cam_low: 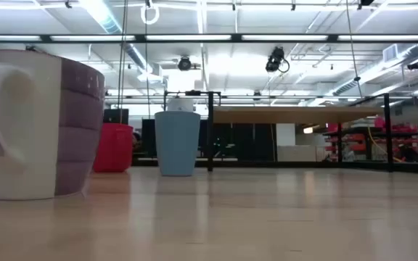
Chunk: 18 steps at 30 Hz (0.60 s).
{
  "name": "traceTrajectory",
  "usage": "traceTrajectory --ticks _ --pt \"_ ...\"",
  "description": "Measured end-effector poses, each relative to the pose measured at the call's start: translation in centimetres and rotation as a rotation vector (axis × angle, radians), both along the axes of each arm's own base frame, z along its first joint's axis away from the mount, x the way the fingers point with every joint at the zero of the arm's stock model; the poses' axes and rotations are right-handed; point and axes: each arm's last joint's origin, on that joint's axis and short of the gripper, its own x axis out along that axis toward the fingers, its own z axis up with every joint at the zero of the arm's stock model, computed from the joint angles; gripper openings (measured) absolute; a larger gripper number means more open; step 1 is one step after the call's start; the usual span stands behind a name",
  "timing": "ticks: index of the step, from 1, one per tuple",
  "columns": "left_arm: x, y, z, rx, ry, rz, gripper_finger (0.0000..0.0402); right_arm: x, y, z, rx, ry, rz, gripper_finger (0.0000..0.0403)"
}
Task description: Stack small to large cups/mugs on shelf
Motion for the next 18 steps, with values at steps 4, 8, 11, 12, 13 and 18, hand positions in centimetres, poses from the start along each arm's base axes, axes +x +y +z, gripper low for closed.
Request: traceTrajectory --ticks 4,8,11,12,13,18 --pt "0.0 0.0 0.0 0.0 0.0 0.001 0.0082 0.0 0.0 0.0 0.0 0.0 0.0 0.0032" --pt "-0.01 0.0 0.0 0.0 -0.001 0.0 0.0086 0.0 0.0 0.0 0.0 0.0 0.0 0.0032" --pt "-0.01 0.0 0.0 0.0 0.0 0.0 0.0086 0.0 0.0 0.0 0.0 0.0 0.0 0.0032" --pt "-0.01 0.0 0.0 0.0 0.0 0.0 0.0084 0.01 0.0 0.0 0.0 0.001 0.0 0.0032" --pt "0.0 0.0 0.0 0.0 0.0 0.0 0.0083 0.0 0.0 0.0 0.0 0.0 0.0 0.0032" --pt "0.0 0.0 0.0 0.0 0.0 0.0 0.0078 0.01 0.0 0.0 0.0 0.001 0.0 0.0032"
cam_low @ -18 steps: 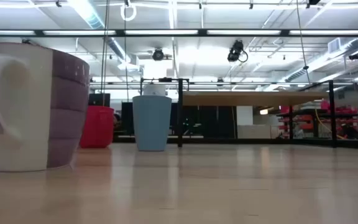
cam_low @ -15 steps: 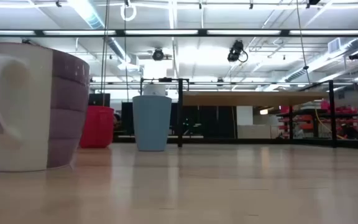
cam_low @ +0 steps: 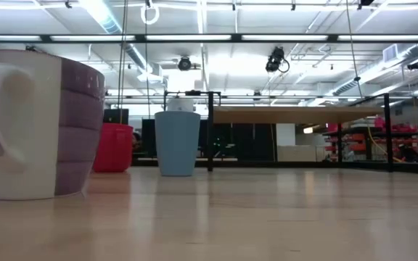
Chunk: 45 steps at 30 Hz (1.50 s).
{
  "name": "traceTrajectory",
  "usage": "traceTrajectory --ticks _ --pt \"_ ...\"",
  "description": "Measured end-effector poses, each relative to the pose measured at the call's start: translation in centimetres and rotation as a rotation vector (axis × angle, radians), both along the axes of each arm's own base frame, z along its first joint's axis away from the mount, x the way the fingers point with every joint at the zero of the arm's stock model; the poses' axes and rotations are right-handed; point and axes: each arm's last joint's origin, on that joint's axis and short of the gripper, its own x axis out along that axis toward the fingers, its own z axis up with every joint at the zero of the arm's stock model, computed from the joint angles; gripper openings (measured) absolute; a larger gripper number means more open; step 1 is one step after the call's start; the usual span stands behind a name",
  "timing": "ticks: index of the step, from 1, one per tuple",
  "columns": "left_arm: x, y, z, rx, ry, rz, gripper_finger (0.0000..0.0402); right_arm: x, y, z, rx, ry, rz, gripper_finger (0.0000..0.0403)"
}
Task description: Stack small to large cups/mugs on shelf
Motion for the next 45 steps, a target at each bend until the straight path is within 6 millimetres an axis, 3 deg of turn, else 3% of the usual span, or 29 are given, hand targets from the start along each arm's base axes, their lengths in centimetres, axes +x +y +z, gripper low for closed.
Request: traceTrajectory --ticks 38,45 --pt "0.0 0.0 0.04 0.001 -0.004 0.0 0.0079 -0.01 0.0 0.0 0.0 0.0 0.0 0.0032" --pt "-0.02 0.0 0.7 -0.038 -0.072 -0.001 0.0083 0.0 0.0 0.0 0.0 0.0 0.0 0.0032"
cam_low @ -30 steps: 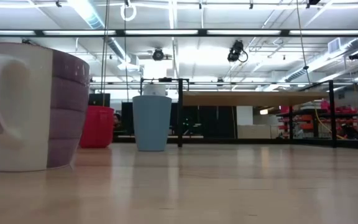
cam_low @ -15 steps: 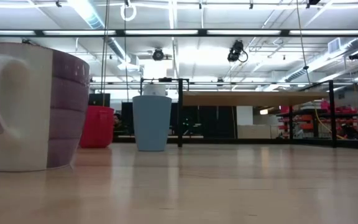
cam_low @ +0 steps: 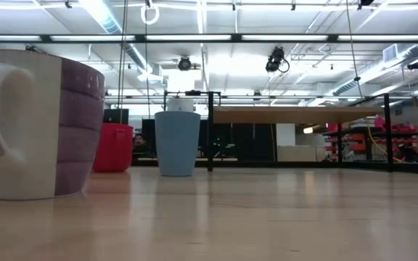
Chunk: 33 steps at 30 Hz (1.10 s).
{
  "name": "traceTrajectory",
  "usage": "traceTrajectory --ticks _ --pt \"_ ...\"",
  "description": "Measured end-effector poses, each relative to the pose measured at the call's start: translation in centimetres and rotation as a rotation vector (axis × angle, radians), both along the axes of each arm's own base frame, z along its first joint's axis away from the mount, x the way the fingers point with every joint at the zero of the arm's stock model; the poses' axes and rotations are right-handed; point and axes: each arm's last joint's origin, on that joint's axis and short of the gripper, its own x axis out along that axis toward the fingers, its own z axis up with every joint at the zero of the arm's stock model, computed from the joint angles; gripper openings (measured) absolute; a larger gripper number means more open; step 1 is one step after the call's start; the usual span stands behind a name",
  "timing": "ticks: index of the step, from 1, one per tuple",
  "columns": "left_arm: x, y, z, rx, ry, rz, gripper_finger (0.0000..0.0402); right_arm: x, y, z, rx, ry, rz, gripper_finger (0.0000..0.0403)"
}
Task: Stack small to large cups/mugs on shelf
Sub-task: Put the red mug on the shelf
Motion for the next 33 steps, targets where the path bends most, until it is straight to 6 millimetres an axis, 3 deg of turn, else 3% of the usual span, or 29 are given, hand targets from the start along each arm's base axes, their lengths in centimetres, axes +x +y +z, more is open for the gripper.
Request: traceTrajectory --ticks 8,12,17,22,33 --pt "-0.2 0.0 1.4 -0.324 -0.14 -0.047 0.0083 0.0 0.0 0.0 0.0 0.0 0.0 0.0032" --pt "-0.3 0.0 1.9 -0.329 -0.198 -0.057 0.0078 0.0 0.0 0.1 0.031 -0.006 0.0 0.0032" --pt "-0.5 0.0 2.4 -0.325 -0.255 -0.066 0.0082 0.1 0.0 0.5 0.359 -0.048 0.007 0.0032" --pt "-0.6 0.0 3.4 -0.348 -0.354 -0.089 0.0083 0.7 -0.1 1.6 0.546 -0.162 0.016 0.0032" --pt "2.1 0.0 3.0 -0.398 -0.279 -0.086 0.0083 1.9 -0.1 4.6 0.528 -0.462 0.095 0.0032"
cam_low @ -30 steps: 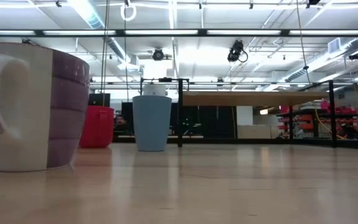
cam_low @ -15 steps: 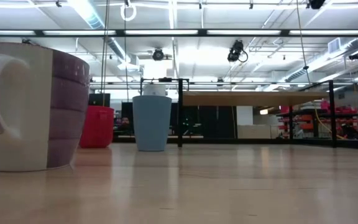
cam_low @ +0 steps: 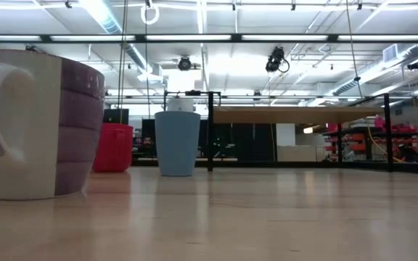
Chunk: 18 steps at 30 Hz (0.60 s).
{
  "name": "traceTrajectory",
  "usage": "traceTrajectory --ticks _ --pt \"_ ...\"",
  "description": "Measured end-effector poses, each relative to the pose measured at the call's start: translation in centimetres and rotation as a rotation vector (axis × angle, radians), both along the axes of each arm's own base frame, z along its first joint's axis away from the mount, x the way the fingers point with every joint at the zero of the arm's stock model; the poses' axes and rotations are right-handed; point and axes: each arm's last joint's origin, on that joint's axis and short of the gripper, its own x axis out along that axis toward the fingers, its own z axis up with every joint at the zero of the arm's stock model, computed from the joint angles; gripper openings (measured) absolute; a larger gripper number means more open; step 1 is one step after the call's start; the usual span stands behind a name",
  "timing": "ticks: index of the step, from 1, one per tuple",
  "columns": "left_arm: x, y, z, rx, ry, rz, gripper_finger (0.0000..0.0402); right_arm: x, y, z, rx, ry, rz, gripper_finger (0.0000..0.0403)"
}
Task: Stack small to large cups/mugs on shelf
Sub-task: Put the red mug on the shelf
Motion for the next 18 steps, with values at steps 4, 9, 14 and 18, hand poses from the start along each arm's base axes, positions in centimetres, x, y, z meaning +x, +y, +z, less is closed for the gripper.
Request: traceTrajectory --ticks 4,9,14,18 --pt "1.2 0.0 -0.3 0.001 0.042 -0.002 0.0086 0.5 0.0 -0.1 -0.01 0.019 -0.004 0.0032" --pt "2.2 0.0 -0.7 0.001 0.08 -0.003 0.0081 1.5 0.0 -0.6 0.091 0.07 0.049 0.0032" --pt "2.7 0.0 -1.5 0.042 0.162 0.008 0.0079 2.9 0.1 -1.5 0.21 0.16 0.099 0.0033" --pt "2.8 0.0 -2.7 0.052 0.29 0.007 0.0086 4.6 0.1 -2.6 0.276 0.263 0.108 0.0043"
